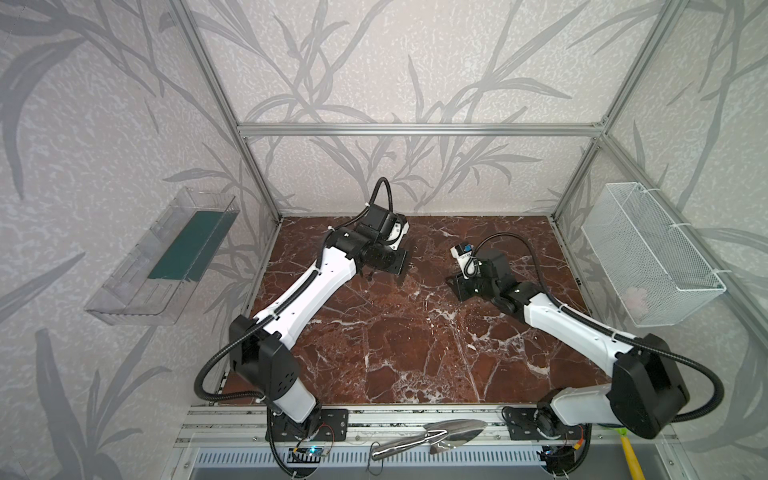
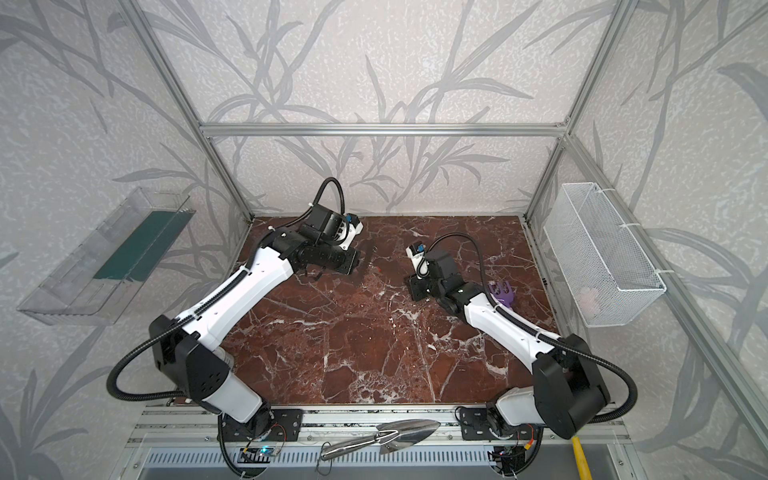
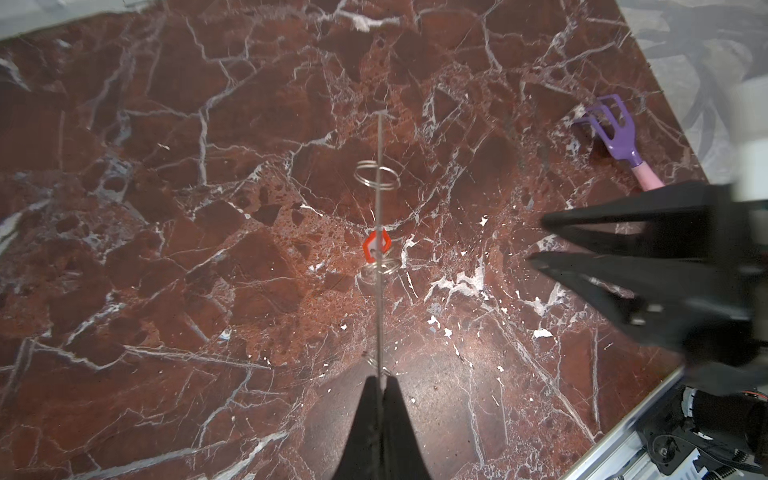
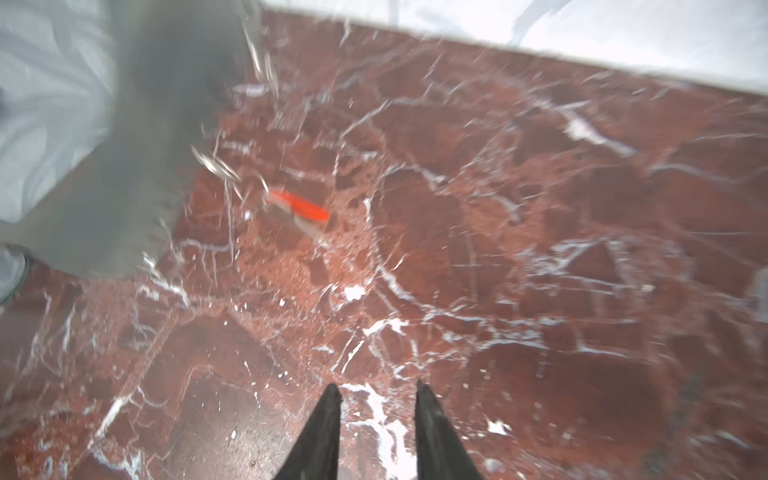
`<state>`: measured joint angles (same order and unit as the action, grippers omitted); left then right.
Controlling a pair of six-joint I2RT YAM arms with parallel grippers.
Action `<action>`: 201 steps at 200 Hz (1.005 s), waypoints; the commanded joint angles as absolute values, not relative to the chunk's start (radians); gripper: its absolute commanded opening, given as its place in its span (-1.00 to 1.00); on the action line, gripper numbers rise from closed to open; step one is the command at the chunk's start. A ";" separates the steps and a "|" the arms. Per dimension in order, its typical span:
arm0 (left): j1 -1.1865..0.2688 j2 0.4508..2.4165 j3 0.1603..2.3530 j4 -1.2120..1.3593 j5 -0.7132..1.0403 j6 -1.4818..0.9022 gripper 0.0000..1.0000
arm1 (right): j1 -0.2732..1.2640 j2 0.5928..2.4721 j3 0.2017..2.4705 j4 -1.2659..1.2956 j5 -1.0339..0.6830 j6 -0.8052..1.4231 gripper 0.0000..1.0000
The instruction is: Put the keys on the keyring
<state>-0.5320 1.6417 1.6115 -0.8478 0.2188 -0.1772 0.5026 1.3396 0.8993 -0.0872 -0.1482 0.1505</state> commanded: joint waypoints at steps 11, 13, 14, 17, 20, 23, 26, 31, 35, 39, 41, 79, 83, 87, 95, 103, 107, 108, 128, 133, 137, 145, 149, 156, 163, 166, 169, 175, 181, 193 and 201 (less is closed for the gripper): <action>-0.540 1.704 1.626 -0.735 0.256 -0.309 -1.00 | 0.450 1.209 0.842 -0.131 -0.111 0.205 -0.35; -0.541 1.708 1.626 -0.725 0.258 -0.316 -1.00 | 0.448 1.200 0.839 -0.132 -0.111 0.207 -0.34; -0.542 1.712 1.625 -0.722 0.259 -0.320 -1.00 | 0.446 1.197 0.837 -0.134 -0.111 0.207 -0.34; -0.544 1.718 1.624 -0.710 0.262 -0.332 -1.00 | 0.443 1.185 0.830 -0.137 -0.111 0.209 -0.34; -0.545 1.727 1.624 -0.697 0.265 -0.346 -1.00 | 0.440 1.172 0.826 -0.142 -0.111 0.209 -0.34; -0.546 1.735 1.624 -0.686 0.267 -0.358 -1.00 | 0.438 1.161 0.822 -0.148 -0.109 0.209 -0.33; -0.548 1.743 1.627 -0.678 0.269 -0.374 -1.00 | 0.434 1.149 0.817 -0.153 -0.108 0.210 -0.33; -0.551 1.759 1.631 -0.663 0.276 -0.397 -1.00 | 0.428 1.131 0.810 -0.163 -0.105 0.210 -0.32; -0.553 1.773 1.635 -0.651 0.286 -0.416 -1.00 | 0.425 1.117 0.806 -0.170 -0.102 0.209 -0.32; -0.554 1.785 1.640 -0.639 0.299 -0.434 -1.00 | 0.420 1.102 0.802 -0.177 -0.099 0.209 -0.31; -0.555 1.790 1.642 -0.633 0.305 -0.443 -1.00 | 0.418 1.095 0.800 -0.181 -0.098 0.209 -0.31; -0.624 1.896 1.681 -0.496 0.345 -0.559 -1.00 | 0.371 1.008 0.765 -0.211 -0.107 0.218 -0.28; -0.634 1.910 1.691 -0.490 0.349 -0.565 -1.00 | 0.368 1.003 0.763 -0.212 -0.108 0.219 -0.28; -0.642 1.925 1.704 -0.484 0.350 -0.573 -1.00 | 0.363 0.999 0.760 -0.215 -0.111 0.220 -0.28; -0.659 1.953 1.725 -0.470 0.354 -0.585 -1.00 | 0.353 0.993 0.757 -0.217 -0.118 0.221 -0.28; -0.673 1.982 1.747 -0.451 0.358 -0.598 -1.00 | 0.346 0.990 0.755 -0.221 -0.126 0.222 -0.28; -0.678 1.992 1.757 -0.443 0.363 -0.608 -1.00 | 0.343 0.988 0.755 -0.222 -0.130 0.223 -0.28; -0.679 1.997 1.760 -0.442 0.363 -0.609 -1.00 | 0.342 0.988 0.755 -0.222 -0.131 0.224 -0.28; -0.697 2.055 1.793 -0.389 0.389 -0.657 -1.00 | 0.333 0.982 0.753 -0.229 -0.140 0.223 -0.28; -0.701 2.067 1.799 -0.375 0.394 -0.668 -1.00 | 0.331 0.980 0.754 -0.230 -0.143 0.223 -0.28; -0.704 2.076 1.804 -0.367 0.396 -0.675 -1.00 | 0.329 0.979 0.753 -0.231 -0.143 0.221 -0.28; -0.708 2.091 1.814 -0.354 0.401 -0.683 -1.00 | 0.326 0.977 0.755 -0.235 -0.144 0.220 -0.27; -0.709 2.099 1.819 -0.352 0.403 -0.685 -1.00 | 0.324 0.977 0.756 -0.237 -0.146 0.219 -0.28; -0.709 2.111 1.827 -0.352 0.405 -0.687 -1.00 | 0.322 0.977 0.758 -0.239 -0.148 0.217 -0.27; -0.709 2.116 1.826 -0.354 0.400 -0.684 -1.00 | 0.319 0.977 0.759 -0.242 -0.149 0.217 -0.27; -0.709 2.117 1.826 -0.356 0.396 -0.680 -1.00 | 0.319 0.976 0.759 -0.242 -0.149 0.216 -0.27; -0.708 2.120 1.824 -0.359 0.390 -0.675 -1.00 | 0.318 0.976 0.760 -0.242 -0.149 0.215 -0.27; -0.706 2.122 1.820 -0.366 0.381 -0.669 -1.00 | 0.316 0.976 0.761 -0.244 -0.149 0.215 -0.27; -0.702 2.125 1.815 -0.368 0.379 -0.665 -1.00 | 0.315 0.974 0.761 -0.244 -0.149 0.215 -0.27; -0.694 2.134 1.799 -0.366 0.383 -0.666 -1.00 | 0.312 0.971 0.759 -0.241 -0.150 0.215 -0.26; -0.689 2.137 1.786 -0.361 0.389 -0.666 -1.00 | 0.311 0.972 0.757 -0.241 -0.151 0.216 -0.26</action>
<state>-0.7082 2.1269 1.7863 -0.3927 0.3912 -0.6483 0.3183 0.9970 0.7597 -0.2314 -0.1402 0.2157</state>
